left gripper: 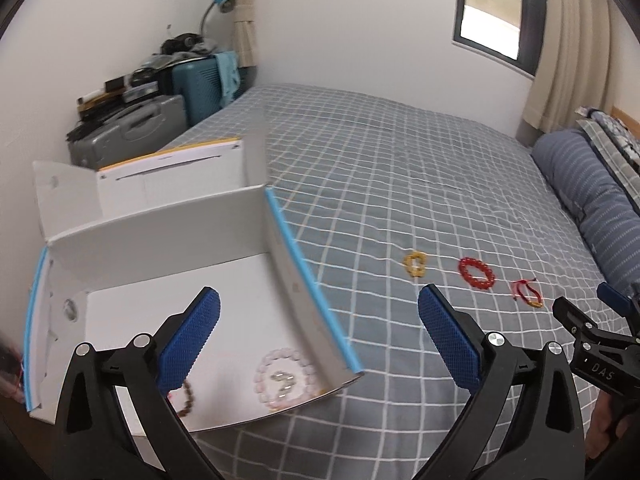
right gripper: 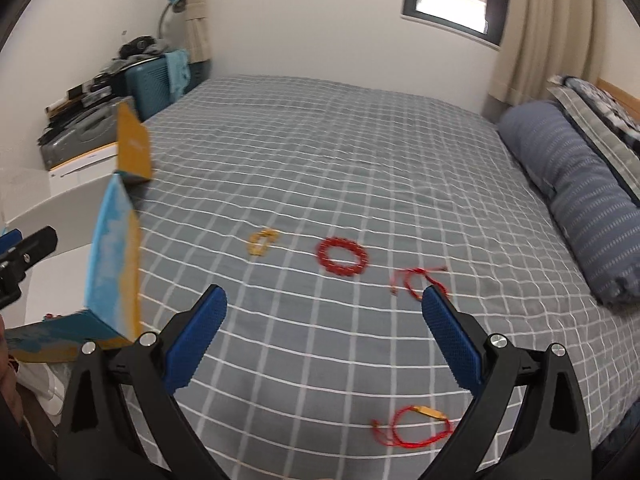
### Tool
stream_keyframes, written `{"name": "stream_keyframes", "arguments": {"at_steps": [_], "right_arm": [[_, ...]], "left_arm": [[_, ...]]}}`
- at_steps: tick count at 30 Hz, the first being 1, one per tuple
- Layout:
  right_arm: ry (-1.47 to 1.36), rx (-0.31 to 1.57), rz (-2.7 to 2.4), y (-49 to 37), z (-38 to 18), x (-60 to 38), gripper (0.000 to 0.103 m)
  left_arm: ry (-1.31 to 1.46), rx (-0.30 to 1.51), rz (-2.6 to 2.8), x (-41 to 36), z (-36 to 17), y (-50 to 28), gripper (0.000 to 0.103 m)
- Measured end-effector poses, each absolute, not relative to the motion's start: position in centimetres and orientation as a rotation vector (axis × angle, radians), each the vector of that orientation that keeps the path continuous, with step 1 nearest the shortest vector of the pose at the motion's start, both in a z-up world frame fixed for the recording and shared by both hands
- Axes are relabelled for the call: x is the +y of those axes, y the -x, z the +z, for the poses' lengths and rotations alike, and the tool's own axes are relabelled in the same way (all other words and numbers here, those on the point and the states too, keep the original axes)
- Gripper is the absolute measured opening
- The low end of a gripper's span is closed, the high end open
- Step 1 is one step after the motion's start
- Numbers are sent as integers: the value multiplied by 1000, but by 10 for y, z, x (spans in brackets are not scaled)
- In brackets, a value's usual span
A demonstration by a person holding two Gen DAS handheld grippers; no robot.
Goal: Organize jewelry
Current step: 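Open both tools and move them back over the bracelets on the bed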
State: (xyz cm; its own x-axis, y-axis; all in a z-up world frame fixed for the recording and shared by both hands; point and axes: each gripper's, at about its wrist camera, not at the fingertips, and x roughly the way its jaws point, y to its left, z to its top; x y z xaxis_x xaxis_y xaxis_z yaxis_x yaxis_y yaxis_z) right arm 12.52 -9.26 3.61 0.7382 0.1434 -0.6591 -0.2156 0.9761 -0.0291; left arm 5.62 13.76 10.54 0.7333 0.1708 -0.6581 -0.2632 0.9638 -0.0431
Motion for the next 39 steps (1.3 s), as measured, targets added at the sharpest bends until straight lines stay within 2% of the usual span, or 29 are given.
{"name": "stream_keyframes", "arguments": {"at_steps": [24, 39], "right_arm": [[4, 789, 53, -217, -3, -184, 94], [-24, 919, 24, -272, -62, -212, 94]], "left_arm": [[57, 782, 105, 43, 69, -179, 97], [98, 897, 130, 46, 0, -257, 97]]}}
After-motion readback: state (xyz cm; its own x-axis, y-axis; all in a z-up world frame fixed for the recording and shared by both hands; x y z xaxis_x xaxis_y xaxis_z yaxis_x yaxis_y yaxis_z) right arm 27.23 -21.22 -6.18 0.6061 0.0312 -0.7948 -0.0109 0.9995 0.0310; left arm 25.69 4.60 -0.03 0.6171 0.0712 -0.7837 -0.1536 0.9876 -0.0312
